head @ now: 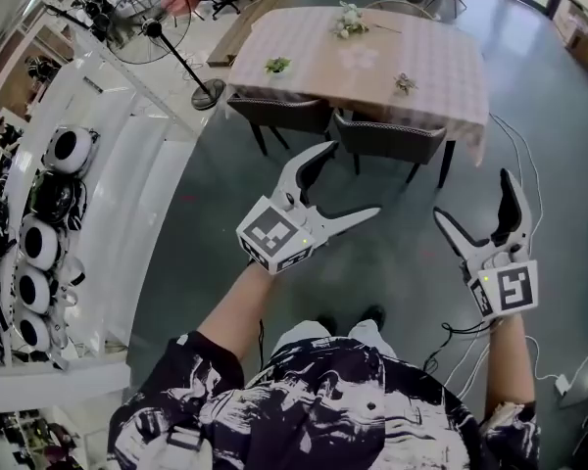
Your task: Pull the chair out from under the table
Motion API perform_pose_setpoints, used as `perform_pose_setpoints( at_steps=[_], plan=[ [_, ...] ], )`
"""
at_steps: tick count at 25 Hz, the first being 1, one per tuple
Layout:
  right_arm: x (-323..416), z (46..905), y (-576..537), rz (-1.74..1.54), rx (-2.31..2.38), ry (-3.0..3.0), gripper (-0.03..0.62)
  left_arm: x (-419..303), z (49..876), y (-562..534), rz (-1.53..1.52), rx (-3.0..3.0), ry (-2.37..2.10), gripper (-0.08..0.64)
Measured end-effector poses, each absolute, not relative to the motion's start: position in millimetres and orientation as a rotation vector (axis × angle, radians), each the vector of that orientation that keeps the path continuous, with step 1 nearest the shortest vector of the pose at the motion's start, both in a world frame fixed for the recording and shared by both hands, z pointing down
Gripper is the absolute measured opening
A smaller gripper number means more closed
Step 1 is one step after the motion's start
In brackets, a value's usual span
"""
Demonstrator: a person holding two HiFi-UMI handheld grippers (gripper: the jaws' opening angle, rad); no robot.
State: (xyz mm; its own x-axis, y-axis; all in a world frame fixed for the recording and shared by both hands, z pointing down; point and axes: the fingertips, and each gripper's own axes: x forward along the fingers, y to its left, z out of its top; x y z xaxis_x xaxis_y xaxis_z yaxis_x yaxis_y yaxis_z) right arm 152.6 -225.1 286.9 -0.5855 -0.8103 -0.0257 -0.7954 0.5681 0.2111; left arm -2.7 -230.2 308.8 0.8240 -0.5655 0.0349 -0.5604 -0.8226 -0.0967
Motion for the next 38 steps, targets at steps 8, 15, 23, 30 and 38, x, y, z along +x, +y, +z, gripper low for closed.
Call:
perform_pose_setpoints(
  at_steps=[8, 15, 23, 30, 38],
  plan=[
    [148, 333, -285, -0.268, 1.347, -2.634, 0.499, -15, 353, -288, -0.2, -2.965, 0.875, 0.463],
    [136, 374, -349, -0.318, 1.248, -2.46, 0.499, -15, 394, -375, -0.403, -2.918, 0.68, 0.462],
    [113, 493, -484, -0.434, 0.889, -2.137, 0.499, 10, 497, -496, -0.846, -2.722, 0.424, 0.462],
    [100, 644, -563, -0.432, 0.56, -1.818, 0.497, 25, 635, -554, -1.206, -2.627, 0.273, 0.462],
    [100, 730, -593, -0.417, 0.37, -1.685, 0.495, 45, 715, -579, -1.41, -2.569, 0.145, 0.459]
  ],
)
